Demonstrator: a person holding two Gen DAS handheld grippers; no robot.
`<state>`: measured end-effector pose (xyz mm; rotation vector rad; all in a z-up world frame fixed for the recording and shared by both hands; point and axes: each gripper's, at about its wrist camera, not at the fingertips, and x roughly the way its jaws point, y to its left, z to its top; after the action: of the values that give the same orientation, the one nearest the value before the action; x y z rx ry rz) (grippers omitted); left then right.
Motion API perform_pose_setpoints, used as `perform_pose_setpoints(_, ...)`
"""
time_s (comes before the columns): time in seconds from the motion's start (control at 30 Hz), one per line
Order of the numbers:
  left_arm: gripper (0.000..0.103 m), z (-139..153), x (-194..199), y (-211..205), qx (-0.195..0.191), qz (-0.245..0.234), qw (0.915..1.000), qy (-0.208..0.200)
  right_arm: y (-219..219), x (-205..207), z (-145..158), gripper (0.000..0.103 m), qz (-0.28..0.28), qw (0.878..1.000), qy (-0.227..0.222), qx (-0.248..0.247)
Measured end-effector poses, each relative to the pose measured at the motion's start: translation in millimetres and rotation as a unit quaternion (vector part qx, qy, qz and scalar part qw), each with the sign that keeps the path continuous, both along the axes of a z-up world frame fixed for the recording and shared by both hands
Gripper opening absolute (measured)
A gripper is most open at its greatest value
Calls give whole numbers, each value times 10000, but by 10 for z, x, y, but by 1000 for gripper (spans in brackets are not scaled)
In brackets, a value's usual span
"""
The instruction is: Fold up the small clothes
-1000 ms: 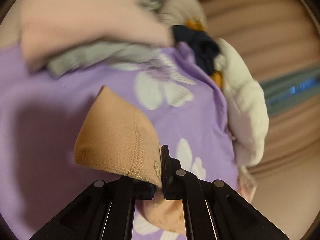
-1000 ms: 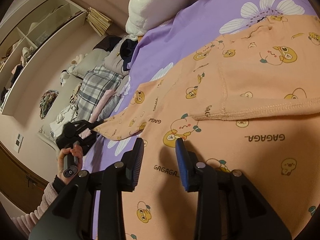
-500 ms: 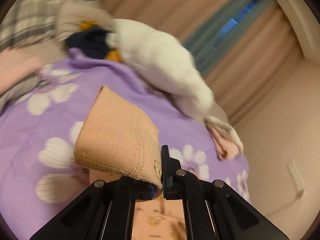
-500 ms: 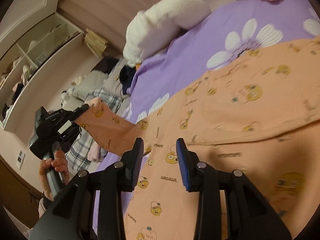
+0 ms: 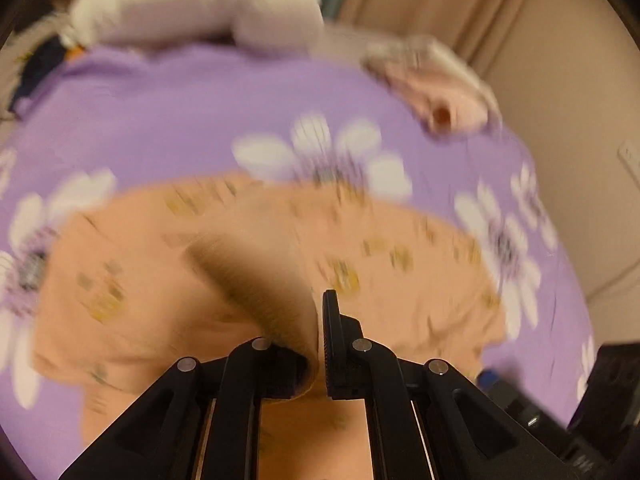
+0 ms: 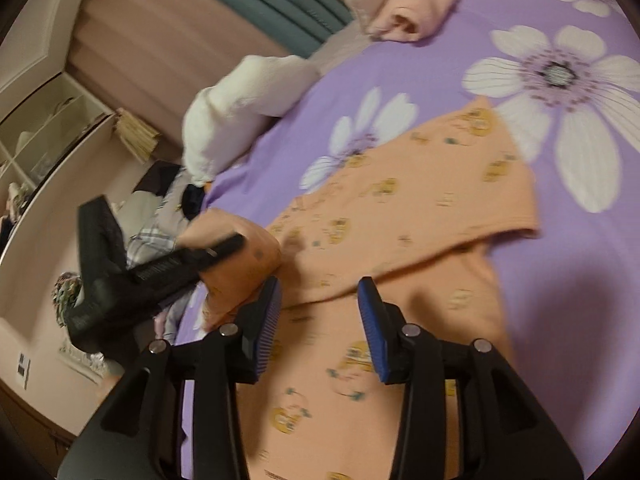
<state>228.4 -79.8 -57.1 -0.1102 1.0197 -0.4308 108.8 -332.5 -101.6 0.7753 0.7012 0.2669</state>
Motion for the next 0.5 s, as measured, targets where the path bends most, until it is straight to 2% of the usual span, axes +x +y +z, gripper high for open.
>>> perform_pose_setpoints(0.03, 26, -75, 4, -73, 92, -91, 9997, 190, -14, -27, -12, 42, -23, 10000, 30, 2)
perform_pose_setpoints(0.07, 37, -134, -19, -122, 144, -204, 9992, 306, -67, -36, -42, 45, -41, 10000, 88, 3)
perform_pose_setpoints(0.1, 60, -163, -71, -148, 140, -340, 9988, 338, -99, -46, -62, 46, -63, 9999, 125, 1)
perform_pose_setpoints(0.13, 75, -148, -140, -157, 139, -424, 9986, 292, -152, -50, -87, 47, -104, 9998, 159, 7)
perform_pose_setpoints(0.23, 80, -66, -306, -164, 190, -647, 9977, 81, -193, -55, -110, 48, -157, 9997, 201, 67)
perform_pose_setpoints(0.4, 80, 39, -500, 43, -30, -666, 9977, -152, -125, -26, -91, 48, -92, 9997, 213, 81)
perform_pose_setpoints(0.5, 81, 37, -600, 238, -38, -531, 9983, -228, 10, 71, -25, 50, 72, 9995, 276, -115)
